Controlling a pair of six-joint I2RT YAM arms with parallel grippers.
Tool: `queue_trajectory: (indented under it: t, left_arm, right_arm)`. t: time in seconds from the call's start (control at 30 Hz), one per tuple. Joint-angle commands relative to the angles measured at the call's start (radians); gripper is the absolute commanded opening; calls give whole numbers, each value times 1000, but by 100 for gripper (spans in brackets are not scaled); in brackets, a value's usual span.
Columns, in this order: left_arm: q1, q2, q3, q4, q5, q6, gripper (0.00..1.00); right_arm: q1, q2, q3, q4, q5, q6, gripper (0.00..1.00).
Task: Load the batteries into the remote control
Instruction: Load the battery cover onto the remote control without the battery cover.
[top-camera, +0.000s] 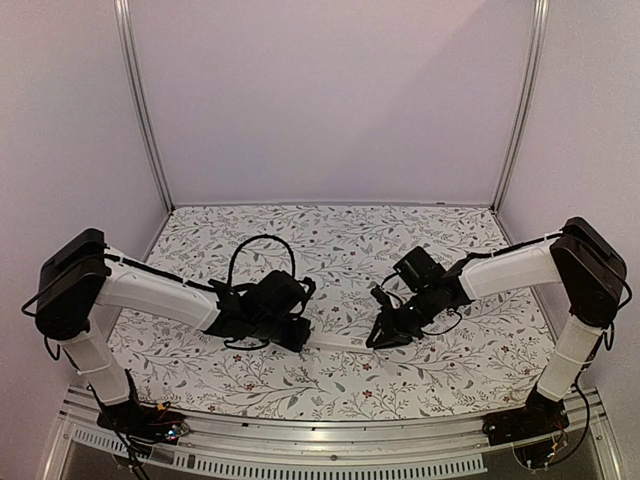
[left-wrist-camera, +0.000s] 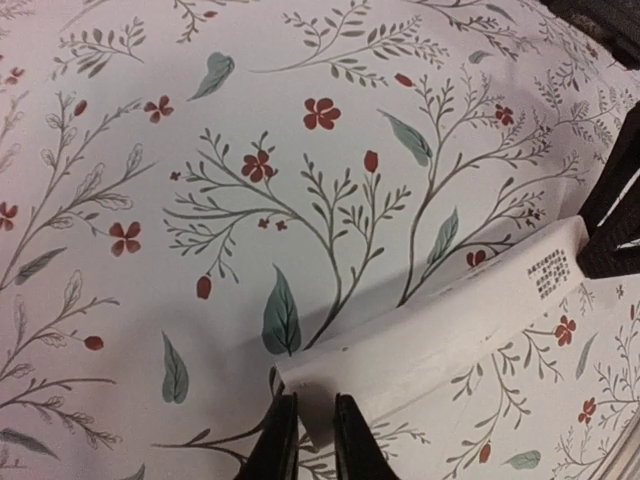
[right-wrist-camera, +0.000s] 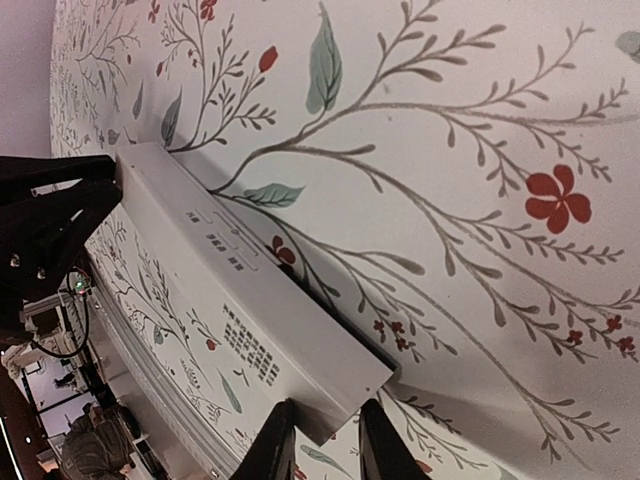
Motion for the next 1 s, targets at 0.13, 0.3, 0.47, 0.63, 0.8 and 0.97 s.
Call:
queue_trajectory:
  t: [0.13,0.3,0.47,0.63,0.8,0.97]
  left_arm:
    - [-51,-15,-25,-59,142,-15,27]
    - [-21,-68,-35,-106,70,-23,29]
    - [-22,-73,-22,-159,36,-14,25]
    - [-30,-61,-23,-123,81,2,22]
    - [-35,-9,13,-80,122,26,21]
    - [-52,47,70,-65,170,54,21]
  right_arm:
    - [-14,2,-14,56,8,-17,24]
    - [-25,-15,-32,49,8,-16,26]
    - [-25,-21,-43,49,7,-13,27]
    - [-25,-19,-41,52,2,-13,28]
    - [-24,-11,-31,62,-15,-12,28]
    - [-25,2,-26,88,-47,-1,26]
